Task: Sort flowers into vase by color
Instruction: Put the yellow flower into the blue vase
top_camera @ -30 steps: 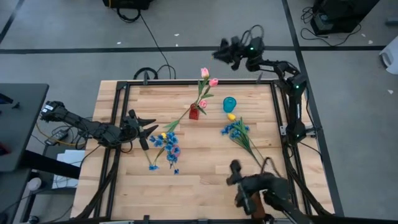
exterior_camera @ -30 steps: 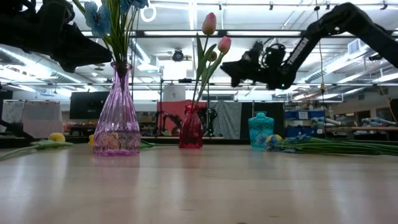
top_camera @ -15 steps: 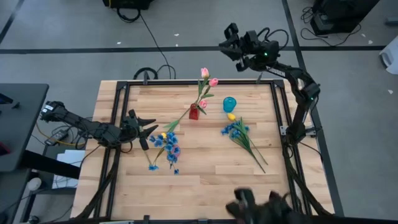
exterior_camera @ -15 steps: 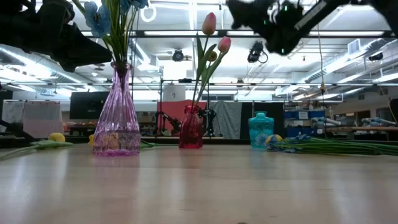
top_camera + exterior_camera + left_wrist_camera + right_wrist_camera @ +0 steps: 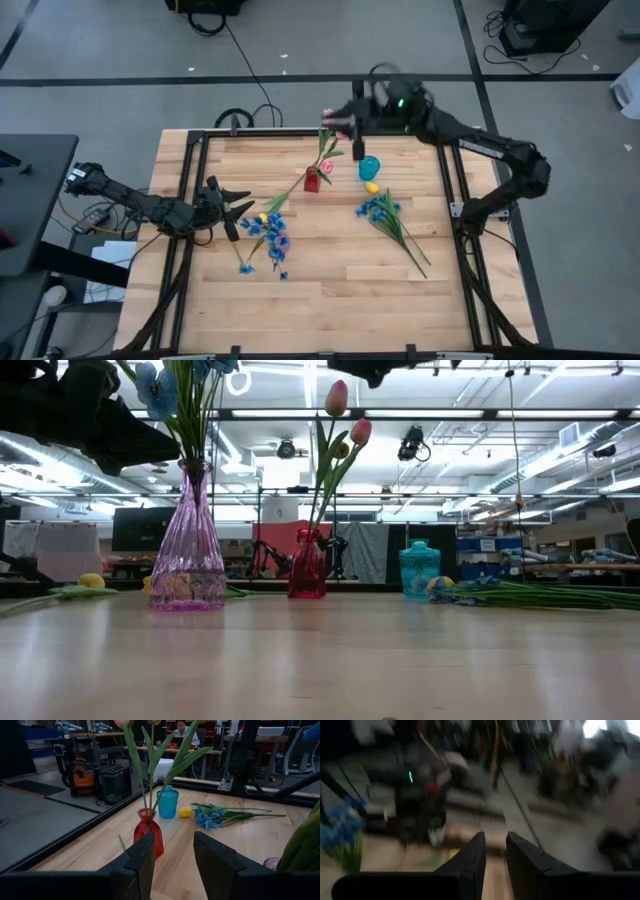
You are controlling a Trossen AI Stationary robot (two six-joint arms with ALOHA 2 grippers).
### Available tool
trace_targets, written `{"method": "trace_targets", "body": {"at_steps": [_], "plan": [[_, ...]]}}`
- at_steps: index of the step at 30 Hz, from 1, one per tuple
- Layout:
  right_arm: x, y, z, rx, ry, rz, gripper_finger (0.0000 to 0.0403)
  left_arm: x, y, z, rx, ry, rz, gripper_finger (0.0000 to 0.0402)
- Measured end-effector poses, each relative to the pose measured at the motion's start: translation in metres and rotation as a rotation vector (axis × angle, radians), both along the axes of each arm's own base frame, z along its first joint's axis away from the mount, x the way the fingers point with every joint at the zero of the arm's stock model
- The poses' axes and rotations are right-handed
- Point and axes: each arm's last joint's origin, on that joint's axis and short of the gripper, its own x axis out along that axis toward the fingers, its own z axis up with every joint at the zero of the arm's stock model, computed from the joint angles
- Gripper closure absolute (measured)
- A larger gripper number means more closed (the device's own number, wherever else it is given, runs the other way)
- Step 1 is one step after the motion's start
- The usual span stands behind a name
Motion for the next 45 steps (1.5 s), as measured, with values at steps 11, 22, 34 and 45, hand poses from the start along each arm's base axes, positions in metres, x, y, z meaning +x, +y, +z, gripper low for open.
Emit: {"method": "trace_targets", "body": {"at_steps": [11, 22, 34, 45], "plan": [[-0.007, 0.062, -0.055, 0.321, 0.559, -0.307, 0.0314, 0.0, 0.0, 0.0, 0.041, 0.021, -0.004, 0.0259], [-0.041, 0.106, -0.137, 0.565, 0.941, -0.601, 0.0314, 0.0, 0.0, 0.005, 0.213, 0.063, -0.014, 0.0259], [-0.087, 0.096, -0.22, 0.818, 1.212, -0.836, 0.0326, 0.0, 0.0, 0.004, 0.291, 0.106, -0.013, 0.0259], [-0.088, 0.109, -0.239, 0.826, 1.32, -0.844, 0.0337, 0.0, 0.0, 0.002, 0.222, 0.093, -0.01, 0.0259]]}}
